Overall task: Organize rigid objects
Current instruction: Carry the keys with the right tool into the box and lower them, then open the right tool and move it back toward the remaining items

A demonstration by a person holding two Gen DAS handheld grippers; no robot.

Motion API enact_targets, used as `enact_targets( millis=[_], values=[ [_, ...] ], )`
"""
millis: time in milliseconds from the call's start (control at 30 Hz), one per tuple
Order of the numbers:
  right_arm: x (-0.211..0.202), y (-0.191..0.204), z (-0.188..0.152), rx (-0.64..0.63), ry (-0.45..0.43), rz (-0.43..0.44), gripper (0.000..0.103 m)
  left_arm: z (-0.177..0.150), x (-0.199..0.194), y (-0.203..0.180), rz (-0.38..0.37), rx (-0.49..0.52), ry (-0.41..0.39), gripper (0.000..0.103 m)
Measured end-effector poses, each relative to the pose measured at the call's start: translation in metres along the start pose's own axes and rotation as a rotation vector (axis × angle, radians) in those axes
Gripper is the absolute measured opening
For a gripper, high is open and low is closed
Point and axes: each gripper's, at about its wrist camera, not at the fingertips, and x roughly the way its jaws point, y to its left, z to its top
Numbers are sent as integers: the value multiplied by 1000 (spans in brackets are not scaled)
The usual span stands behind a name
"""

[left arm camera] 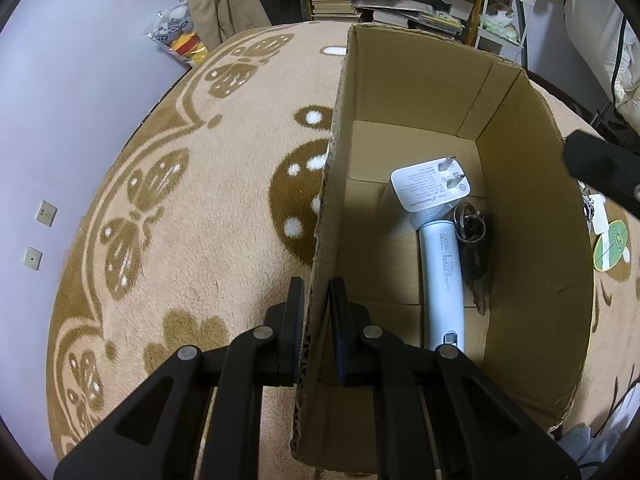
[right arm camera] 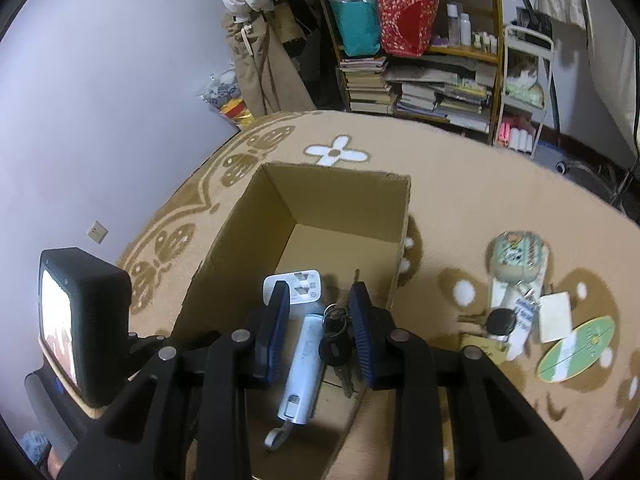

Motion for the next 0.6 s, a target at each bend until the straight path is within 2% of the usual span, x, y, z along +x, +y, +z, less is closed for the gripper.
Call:
enact_targets(
  millis=[33,167,233,367,600],
  values=[
    [-2,1,1,-10,-2,-7,35,0,0,0,2,2,-1,12],
    [-17,0,5,-40,-33,-34,62,-1,0,-1,7,8,-4,12],
    [-25,-5,7,-45,-53,-45,65,-1,0,-1,7,8,-5,12],
    [-33,-22,13,-32,-58,-97,83,-1,-1,-2,8,9,-7,12],
    [-40,-69,15,23,-56,-174,85,-2,-2,-2,9,9,-7,12]
  ],
)
